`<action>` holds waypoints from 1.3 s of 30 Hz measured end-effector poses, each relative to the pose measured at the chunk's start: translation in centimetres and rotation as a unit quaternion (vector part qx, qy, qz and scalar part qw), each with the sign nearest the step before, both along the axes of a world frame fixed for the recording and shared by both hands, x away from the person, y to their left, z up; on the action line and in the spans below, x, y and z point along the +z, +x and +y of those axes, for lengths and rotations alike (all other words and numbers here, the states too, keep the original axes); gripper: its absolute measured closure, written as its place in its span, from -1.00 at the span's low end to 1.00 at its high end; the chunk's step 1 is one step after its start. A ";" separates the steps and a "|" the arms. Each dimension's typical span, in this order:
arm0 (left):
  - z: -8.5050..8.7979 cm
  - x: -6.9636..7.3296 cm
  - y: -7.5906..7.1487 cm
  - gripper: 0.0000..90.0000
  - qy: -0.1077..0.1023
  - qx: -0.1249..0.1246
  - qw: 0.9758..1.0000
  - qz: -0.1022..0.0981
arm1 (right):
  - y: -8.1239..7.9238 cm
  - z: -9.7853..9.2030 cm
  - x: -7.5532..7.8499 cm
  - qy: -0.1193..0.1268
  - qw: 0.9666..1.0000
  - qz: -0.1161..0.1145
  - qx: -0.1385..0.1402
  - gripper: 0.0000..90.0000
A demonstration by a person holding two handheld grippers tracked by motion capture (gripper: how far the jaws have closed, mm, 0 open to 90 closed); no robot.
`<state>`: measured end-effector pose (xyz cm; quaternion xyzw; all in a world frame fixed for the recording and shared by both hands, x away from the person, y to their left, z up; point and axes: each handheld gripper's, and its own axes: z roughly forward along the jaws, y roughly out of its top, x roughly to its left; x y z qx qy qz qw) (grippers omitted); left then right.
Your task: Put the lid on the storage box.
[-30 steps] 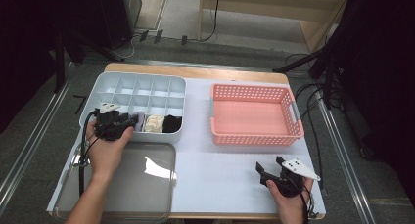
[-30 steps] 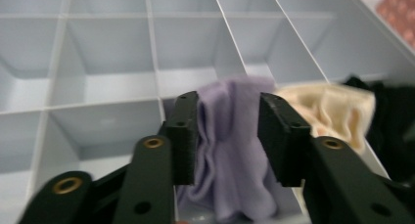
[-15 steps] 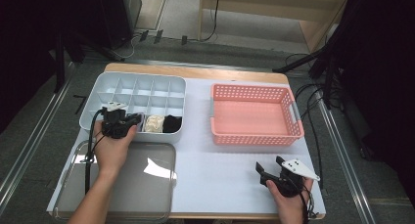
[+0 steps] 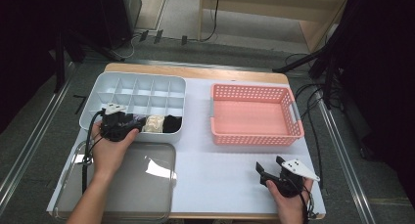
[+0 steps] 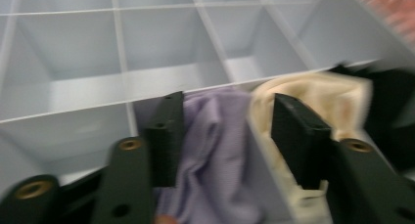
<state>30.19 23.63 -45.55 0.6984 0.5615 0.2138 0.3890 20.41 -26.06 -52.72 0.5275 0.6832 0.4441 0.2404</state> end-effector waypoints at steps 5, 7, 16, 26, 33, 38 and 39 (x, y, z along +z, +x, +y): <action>0.5 0.5 -1.4 -0.09 0.001 0.005 1.000 -0.028 | -0.1 0.1 0.1 -0.009 1.000 -0.008 -0.007 -0.57; 0.7 0.5 -2.2 -0.10 -0.006 0.007 0.999 -0.043 | -0.2 0.1 0.1 -0.001 1.000 -0.010 -0.010 -0.56; 1.4 0.2 -6.2 -0.19 -0.014 -0.002 0.997 -0.074 | -0.4 2.5 0.3 -0.007 1.000 -0.015 0.011 -0.55; 3.9 -0.8 -9.9 -0.27 -0.027 0.007 0.997 -0.070 | -1.1 4.4 0.3 -0.007 0.999 -0.017 0.031 -0.55; 6.8 -2.3 -12.1 -0.29 -0.009 0.033 0.998 -0.059 | -1.1 4.3 0.3 -0.001 0.999 -0.018 0.032 -0.55; 8.8 -2.7 -13.5 -0.31 -0.008 0.053 0.997 -0.054 | -1.1 4.4 0.3 -0.004 0.999 -0.018 0.033 -0.54; 9.2 -2.7 -13.7 -0.31 -0.010 0.056 0.997 -0.056 | -1.1 4.4 0.3 -0.005 0.999 -0.018 0.033 -0.54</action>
